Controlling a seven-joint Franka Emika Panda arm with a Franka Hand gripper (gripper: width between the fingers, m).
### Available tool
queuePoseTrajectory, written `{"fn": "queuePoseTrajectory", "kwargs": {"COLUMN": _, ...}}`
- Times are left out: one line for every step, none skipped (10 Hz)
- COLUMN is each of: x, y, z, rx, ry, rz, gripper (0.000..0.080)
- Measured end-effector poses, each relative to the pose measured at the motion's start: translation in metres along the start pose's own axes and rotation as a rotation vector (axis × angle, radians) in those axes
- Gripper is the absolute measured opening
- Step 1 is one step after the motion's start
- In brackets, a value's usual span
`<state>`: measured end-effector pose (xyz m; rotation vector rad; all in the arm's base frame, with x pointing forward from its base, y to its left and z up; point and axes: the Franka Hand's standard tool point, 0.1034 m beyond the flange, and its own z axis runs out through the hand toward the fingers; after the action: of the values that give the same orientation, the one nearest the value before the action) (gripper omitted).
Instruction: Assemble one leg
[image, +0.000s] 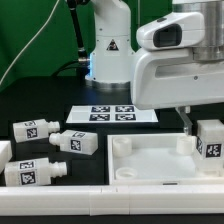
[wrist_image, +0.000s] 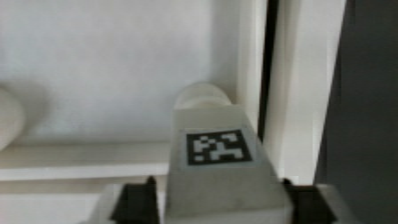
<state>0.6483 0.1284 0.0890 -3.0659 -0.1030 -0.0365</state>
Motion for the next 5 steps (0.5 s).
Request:
{"fn": "queuePoseTrajectory", "kwargs": {"x": 0.0, "y": 0.0001, "z": 0.0, "rx": 0.0, "ry": 0.0, "rz": 0.001, "gripper": 0.0282}}
{"fn": "queuePoseTrajectory", "kwargs": {"x": 0.0, "y": 0.0001, "z": 0.0, "rx": 0.0, "ry": 0.0, "rz": 0.012, "gripper": 0.0282}}
{"fn": "queuePoseTrajectory", "kwargs": {"x": 0.0001, "y": 0.0001, "z": 0.0, "rx": 0.001, "ry": 0.0, "rz": 0.016, "gripper": 0.0282}}
{"fn": "queuePoseTrajectory", "kwargs": {"x": 0.0001, "y": 0.0001, "z": 0.0, "rx": 0.001, "ry": 0.0, "rz": 0.056, "gripper": 0.0282}}
{"fn": "queuePoseTrajectory", "kwargs": {"x": 0.0, "y": -0.0002, "z": 0.0001, "rx": 0.002, "ry": 0.0, "rz": 0.13, "gripper": 0.0282}}
